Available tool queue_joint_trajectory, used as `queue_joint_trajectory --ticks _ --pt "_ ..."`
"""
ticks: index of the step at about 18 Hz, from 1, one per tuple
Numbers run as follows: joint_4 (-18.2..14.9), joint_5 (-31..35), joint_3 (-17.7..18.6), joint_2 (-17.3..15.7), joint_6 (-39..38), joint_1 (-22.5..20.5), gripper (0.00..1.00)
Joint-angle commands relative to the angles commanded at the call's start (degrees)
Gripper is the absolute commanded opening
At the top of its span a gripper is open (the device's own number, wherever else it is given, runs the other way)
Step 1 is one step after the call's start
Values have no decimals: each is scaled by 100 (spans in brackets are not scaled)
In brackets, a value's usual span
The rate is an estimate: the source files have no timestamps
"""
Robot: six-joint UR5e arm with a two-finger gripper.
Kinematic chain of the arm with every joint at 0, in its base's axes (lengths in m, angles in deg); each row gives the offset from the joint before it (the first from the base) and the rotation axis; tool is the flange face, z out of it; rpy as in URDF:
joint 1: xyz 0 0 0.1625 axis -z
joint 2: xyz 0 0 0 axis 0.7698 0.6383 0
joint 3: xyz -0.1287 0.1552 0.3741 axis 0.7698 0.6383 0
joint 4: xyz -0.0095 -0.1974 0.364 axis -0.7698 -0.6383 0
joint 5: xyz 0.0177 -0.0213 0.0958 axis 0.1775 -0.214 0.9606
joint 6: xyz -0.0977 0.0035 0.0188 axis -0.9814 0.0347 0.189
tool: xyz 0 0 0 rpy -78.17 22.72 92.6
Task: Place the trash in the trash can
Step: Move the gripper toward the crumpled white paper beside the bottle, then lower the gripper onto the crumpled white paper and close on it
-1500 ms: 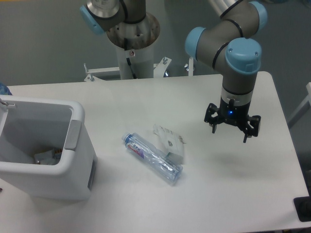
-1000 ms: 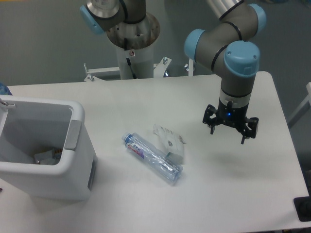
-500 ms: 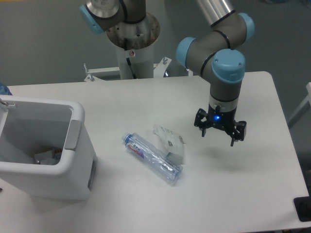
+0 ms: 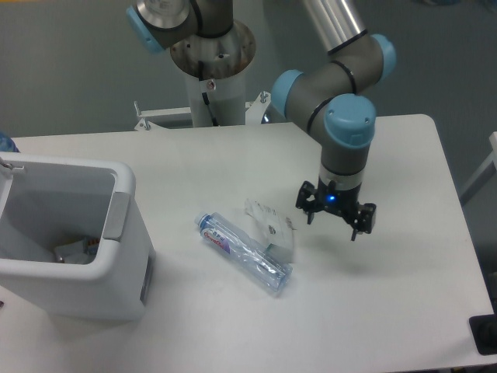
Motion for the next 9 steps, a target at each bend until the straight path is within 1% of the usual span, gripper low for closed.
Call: queue_joint_trajectory --ticks 2,3,6,9 --pt "0 0 0 -9 -597 185 100" --pt "0 0 35 -9 -696 255 100" --pt "0 26 333 -157 -724 458 100" --pt "9 26 650 -316 -724 520 100"
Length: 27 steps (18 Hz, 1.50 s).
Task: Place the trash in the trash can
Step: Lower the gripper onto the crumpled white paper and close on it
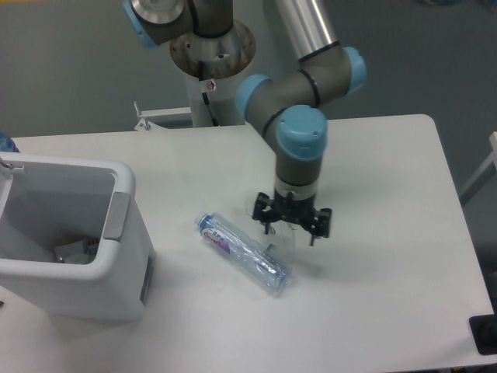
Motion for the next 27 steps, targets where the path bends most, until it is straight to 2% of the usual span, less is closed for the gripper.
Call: queue_joint_trajectory --ticks 4,6,7,10,11,13,14,23,27 --pt "26 17 106 26 17 53 100" --pt "44 271 97 122 35 105 100" --pt "44 464 89 192 44 149 92" --pt "44 764 27 290 18 237 50" --pt "35 765 1 290 18 237 41" --pt "26 747 -17 281 18 237 3" --pt "26 738 -26 272 44 229 0" --pt "-9 633 -298 123 26 27 0" --pt "-9 186 -421 26 18 -184 0"
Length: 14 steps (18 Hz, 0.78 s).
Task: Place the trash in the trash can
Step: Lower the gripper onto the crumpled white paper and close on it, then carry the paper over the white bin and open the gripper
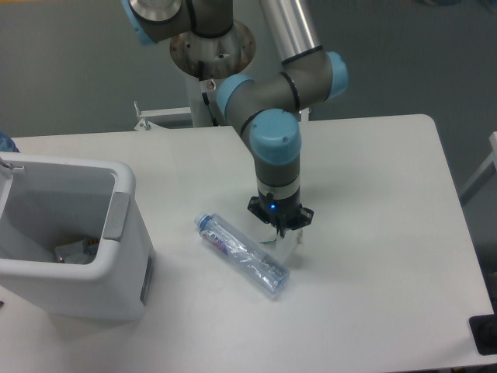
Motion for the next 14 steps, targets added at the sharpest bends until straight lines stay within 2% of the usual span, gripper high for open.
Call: queue_joint_trajectory --ticks 4,7,14 --pt "-271 -579 -281 -237 0 -316 0" --pt "-544 -1212 -606 -246 -140 -475 0" --pt "-554 -1925 -1169 -308 -799 -432 0"
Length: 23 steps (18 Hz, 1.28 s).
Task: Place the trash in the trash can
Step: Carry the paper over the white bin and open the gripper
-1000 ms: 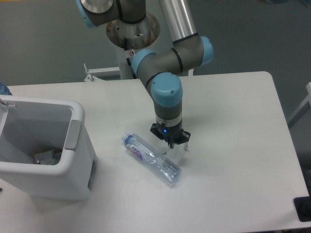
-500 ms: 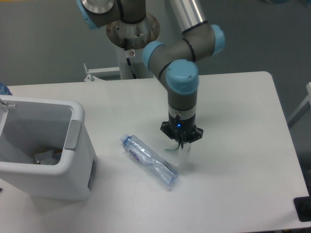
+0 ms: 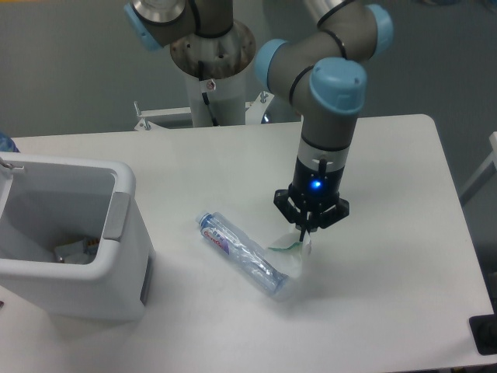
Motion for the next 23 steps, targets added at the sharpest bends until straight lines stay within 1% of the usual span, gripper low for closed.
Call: queue_joint_trajectory --ticks 3,6,9,13,15,20,23 --pt "0 -465 -272 -149 -658 79 0" --pt "0 -826 -597 -150 -1282 342 0" --pt "9 -1012 -765 -202 -1696 518 0" --pt "18 -1091 -792 -413 -1898 738 0" --pt "9 -1091 -792 -588 -2065 878 0" --pt "18 -1082 -783 -1036 -2312 1432 0" --pt "18 -1073 -774 -1169 -2356 1757 0"
